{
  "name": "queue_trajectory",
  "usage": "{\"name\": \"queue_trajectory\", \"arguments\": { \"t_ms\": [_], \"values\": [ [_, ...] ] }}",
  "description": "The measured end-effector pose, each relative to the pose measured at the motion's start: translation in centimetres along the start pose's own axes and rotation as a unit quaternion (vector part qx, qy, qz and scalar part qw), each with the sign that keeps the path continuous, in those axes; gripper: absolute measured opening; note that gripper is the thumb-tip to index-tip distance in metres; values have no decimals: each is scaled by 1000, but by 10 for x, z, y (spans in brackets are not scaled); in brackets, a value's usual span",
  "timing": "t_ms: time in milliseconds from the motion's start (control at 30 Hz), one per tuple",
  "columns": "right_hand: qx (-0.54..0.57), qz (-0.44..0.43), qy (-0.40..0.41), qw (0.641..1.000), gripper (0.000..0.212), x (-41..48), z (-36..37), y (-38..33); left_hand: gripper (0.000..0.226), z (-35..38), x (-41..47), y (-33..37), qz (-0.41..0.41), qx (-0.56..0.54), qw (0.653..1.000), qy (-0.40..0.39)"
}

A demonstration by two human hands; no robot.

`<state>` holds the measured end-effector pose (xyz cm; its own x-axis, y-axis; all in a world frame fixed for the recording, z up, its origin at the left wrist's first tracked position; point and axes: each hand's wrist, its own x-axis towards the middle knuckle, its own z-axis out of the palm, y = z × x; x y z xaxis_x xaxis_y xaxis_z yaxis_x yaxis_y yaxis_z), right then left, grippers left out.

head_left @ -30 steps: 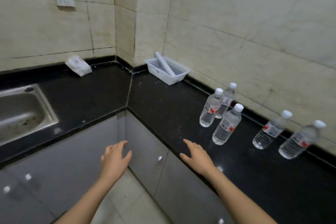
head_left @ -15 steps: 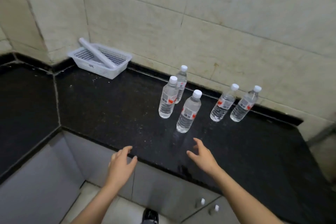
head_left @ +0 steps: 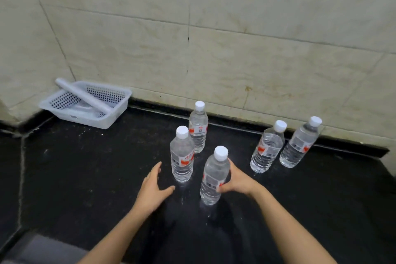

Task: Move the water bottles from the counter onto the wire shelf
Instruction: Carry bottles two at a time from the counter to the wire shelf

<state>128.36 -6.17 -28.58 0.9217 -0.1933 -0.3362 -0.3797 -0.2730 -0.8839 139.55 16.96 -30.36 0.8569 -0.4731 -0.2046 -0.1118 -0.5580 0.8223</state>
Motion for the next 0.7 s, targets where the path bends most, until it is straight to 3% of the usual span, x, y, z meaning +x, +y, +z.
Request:
{"name": "queue_trajectory", "arguments": {
  "t_ms": [133,333,400,500,600,700],
  "values": [
    [12,-5,-19,1000,85,21,2,7,100,11,32,13,-15,-62,997,-30],
    [106,-55,139,983,48,31,36,10,105,16,68,19,23,-86,995,-37],
    [148,-32,227,962,51,34,51,16,104,19,77,19,35,-107,992,-53],
    [167,22,322,932,79,31,71,16,99,23,87,16,44,-131,987,-84],
    [143,62,369,916,81,28,89,11,88,18,94,9,31,-113,986,-118],
    [120,81,403,904,77,32,102,10,97,4,100,4,45,-81,978,-189]
  ]
}}
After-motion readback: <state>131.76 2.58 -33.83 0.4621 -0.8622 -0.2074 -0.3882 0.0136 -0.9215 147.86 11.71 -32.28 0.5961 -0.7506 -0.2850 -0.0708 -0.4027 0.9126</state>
